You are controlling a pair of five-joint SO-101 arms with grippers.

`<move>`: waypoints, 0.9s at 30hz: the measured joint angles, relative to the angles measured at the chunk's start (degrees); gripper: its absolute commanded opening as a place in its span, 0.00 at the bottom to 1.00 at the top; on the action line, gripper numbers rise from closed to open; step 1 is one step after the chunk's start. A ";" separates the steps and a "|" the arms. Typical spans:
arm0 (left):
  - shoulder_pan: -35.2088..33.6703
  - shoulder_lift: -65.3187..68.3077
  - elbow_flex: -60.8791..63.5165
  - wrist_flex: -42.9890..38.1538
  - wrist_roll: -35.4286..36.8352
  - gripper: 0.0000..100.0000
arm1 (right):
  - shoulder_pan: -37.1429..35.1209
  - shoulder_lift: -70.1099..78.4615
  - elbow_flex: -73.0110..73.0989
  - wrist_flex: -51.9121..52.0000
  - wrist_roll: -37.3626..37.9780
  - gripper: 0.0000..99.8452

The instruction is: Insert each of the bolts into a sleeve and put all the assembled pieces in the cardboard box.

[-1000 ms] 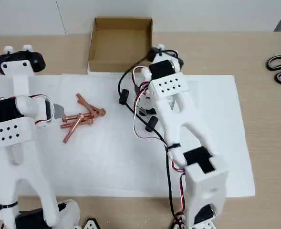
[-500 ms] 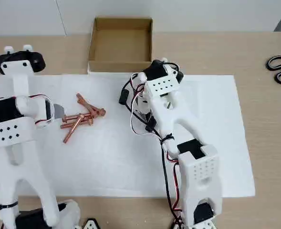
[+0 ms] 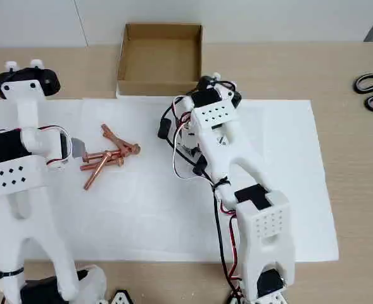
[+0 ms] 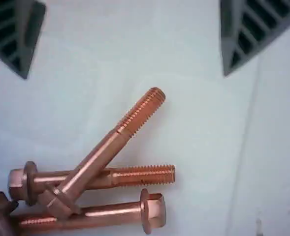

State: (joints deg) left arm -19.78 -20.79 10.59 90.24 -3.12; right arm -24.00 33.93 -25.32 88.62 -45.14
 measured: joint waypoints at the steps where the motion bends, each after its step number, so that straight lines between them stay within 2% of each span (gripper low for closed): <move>1: 0.00 0.00 0.00 0.00 0.00 0.24 | 0.00 0.70 0.00 0.00 0.00 0.18; 10: 0.00 0.00 0.00 0.00 0.00 0.24 | 0.18 5.54 -0.88 -0.88 -0.18 0.18; 12: 0.00 0.00 0.00 0.00 0.00 0.24 | 0.35 5.71 -0.88 -1.14 -0.18 0.14; 15: 0.00 0.00 0.00 0.00 0.00 0.24 | 0.53 5.71 -0.88 -1.14 -0.18 0.00; 27: 0.00 0.00 0.00 0.00 0.00 0.24 | 0.97 4.40 -1.85 6.59 1.05 0.00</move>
State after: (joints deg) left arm -19.78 -20.79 10.59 90.24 -3.12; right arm -23.03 38.33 -27.16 95.21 -44.09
